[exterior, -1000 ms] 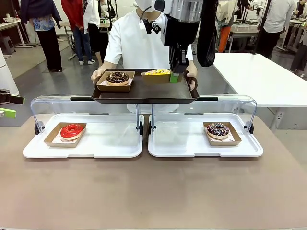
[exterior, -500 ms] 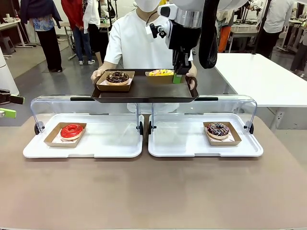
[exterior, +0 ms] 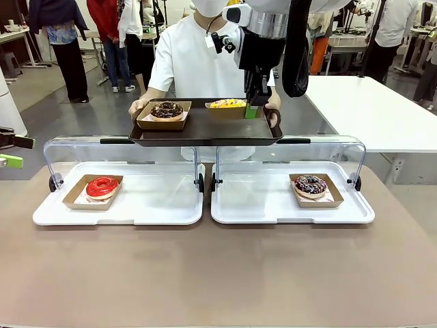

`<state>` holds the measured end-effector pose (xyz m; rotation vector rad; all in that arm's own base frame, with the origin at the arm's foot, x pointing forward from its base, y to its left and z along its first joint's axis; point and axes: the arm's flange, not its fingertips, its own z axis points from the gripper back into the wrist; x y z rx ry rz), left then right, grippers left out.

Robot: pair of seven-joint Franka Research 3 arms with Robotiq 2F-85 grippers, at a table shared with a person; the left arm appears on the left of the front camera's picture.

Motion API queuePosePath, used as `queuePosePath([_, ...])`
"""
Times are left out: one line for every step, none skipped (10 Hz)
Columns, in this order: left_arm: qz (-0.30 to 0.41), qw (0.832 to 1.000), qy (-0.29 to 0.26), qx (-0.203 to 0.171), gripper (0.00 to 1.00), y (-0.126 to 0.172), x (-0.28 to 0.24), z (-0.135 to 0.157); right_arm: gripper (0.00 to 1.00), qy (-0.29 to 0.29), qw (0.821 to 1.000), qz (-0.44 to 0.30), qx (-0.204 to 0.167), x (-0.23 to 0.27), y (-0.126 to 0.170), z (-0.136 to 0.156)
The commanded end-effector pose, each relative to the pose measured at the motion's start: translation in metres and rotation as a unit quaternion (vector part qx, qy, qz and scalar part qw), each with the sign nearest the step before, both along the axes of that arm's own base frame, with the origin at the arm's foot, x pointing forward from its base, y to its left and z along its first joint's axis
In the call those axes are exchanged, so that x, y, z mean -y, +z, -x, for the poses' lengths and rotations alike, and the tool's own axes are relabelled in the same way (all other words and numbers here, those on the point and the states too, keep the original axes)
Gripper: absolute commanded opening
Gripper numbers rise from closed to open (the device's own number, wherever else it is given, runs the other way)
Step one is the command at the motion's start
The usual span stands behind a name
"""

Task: Provide the desired donut to the person.
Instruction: Place the picked Paper togo box onto the Handle tray extended by the person.

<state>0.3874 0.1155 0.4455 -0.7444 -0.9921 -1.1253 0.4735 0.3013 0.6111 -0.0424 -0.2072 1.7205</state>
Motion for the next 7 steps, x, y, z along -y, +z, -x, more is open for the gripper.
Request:
queuePosePath([0.007, 1.000, -0.001, 0.005, 1.00, 0.001, -0.001, 0.001, 0.02, -0.008, 1.000, -0.012, -0.005, 0.005, 0.000, -0.012])
queuePosePath([0.007, 1.000, -0.001, 0.005, 1.00, 0.001, -0.001, 0.001, 0.02, -0.023, 0.999, -0.020, -0.014, 0.009, -0.002, -0.025])
queuePosePath([0.007, 1.000, -0.001, 0.005, 1.00, 0.001, -0.001, 0.001, 0.02, -0.033, 0.999, -0.023, -0.019, 0.011, -0.004, -0.034])
queuePosePath([0.007, 1.000, -0.001, 0.005, 1.00, 0.001, -0.001, 0.001, 0.02, -0.041, 0.999, -0.025, -0.022, 0.012, -0.007, -0.043])
queuePosePath([0.007, 1.000, -0.001, 0.005, 1.00, 0.001, -0.001, 0.001, 0.02, -0.038, 0.998, -0.035, -0.022, 0.013, -0.010, -0.053])
queuePosePath([0.007, 1.000, -0.001, 0.005, 1.00, 0.001, -0.001, 0.001, 0.02, -0.044, 0.998, -0.039, -0.025, 0.013, -0.014, -0.063])
queuePosePath([0.007, 1.000, -0.001, 0.005, 1.00, 0.001, -0.001, 0.001, 0.02, -0.053, 0.998, -0.035, -0.027, 0.015, -0.019, -0.071])
